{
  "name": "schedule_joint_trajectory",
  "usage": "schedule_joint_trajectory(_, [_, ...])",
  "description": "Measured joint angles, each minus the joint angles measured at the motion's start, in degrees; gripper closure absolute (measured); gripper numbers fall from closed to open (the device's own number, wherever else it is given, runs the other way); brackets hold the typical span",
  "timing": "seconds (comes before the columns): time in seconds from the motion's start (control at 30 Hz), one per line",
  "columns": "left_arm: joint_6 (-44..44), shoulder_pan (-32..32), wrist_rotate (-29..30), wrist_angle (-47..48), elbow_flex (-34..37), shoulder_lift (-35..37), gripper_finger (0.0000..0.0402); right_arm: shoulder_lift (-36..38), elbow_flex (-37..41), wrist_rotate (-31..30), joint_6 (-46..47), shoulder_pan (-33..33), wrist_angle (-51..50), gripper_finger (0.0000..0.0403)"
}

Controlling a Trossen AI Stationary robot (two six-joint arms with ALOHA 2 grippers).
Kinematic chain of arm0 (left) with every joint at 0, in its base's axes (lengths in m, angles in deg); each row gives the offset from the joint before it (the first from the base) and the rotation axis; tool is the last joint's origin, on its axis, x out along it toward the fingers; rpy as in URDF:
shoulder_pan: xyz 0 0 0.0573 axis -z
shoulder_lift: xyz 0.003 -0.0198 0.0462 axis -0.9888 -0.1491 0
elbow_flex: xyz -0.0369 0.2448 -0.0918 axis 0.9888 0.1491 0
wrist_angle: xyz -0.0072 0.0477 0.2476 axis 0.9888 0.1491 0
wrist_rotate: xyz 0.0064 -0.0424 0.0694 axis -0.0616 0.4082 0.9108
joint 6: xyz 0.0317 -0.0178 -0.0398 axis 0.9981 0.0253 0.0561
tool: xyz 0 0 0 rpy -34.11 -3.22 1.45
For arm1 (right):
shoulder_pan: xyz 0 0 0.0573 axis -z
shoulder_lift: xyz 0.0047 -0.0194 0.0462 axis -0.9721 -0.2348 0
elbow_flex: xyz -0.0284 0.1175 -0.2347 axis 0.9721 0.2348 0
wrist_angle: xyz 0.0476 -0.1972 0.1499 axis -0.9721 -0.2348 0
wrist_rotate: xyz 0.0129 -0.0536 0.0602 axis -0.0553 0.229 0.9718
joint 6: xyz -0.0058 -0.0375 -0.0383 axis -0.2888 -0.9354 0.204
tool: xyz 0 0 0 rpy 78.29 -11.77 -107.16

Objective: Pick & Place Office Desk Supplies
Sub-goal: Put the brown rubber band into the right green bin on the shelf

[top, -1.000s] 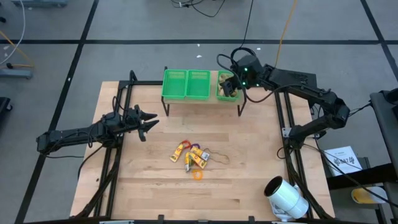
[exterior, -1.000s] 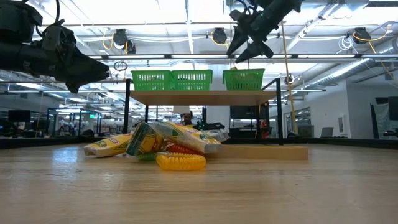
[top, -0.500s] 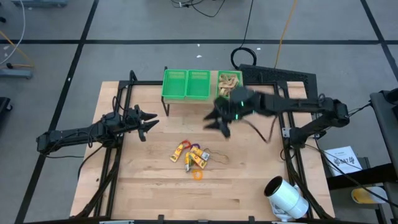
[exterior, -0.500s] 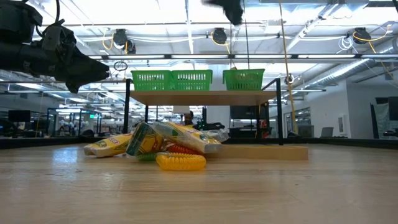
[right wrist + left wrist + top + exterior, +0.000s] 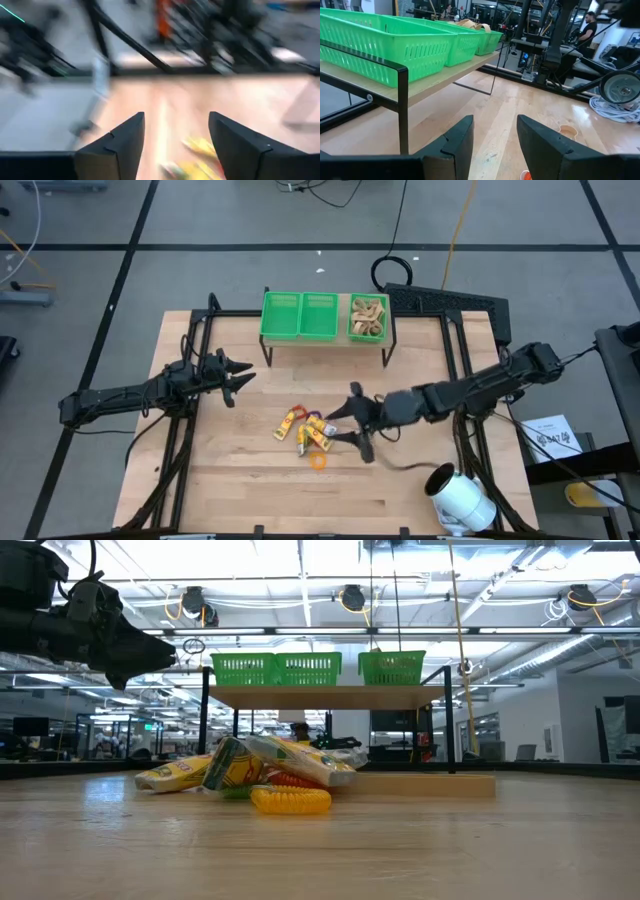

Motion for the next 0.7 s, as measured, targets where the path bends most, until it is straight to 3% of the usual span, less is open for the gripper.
schedule_joint_trajectory(0.1, [0.0, 0.0, 0.0, 0.0, 0.0, 0.0, 0.0243, -2.2, -2.8, -9.8, -0.5, -2.4, -10.9, 0.0170])
schedule_joint_trajectory(0.17, [0.0, 0.0, 0.0, 0.0, 0.0, 0.0, 0.0243, -3.6, -2.8, -12.3, 1.6, -3.5, -15.9, 0.0152])
schedule_joint_trajectory(0.4, [0.0, 0.0, 0.0, -0.1, 0.0, 0.0, 0.0243, -10.8, 1.7, -12.2, 9.8, -3.8, -19.4, 0.0105])
schedule_joint_trajectory(0.7, [0.0, 0.0, 0.0, -0.1, 0.0, 0.0, 0.0243, -17.6, 9.4, -12.2, 11.5, -2.9, -13.3, 0.0110])
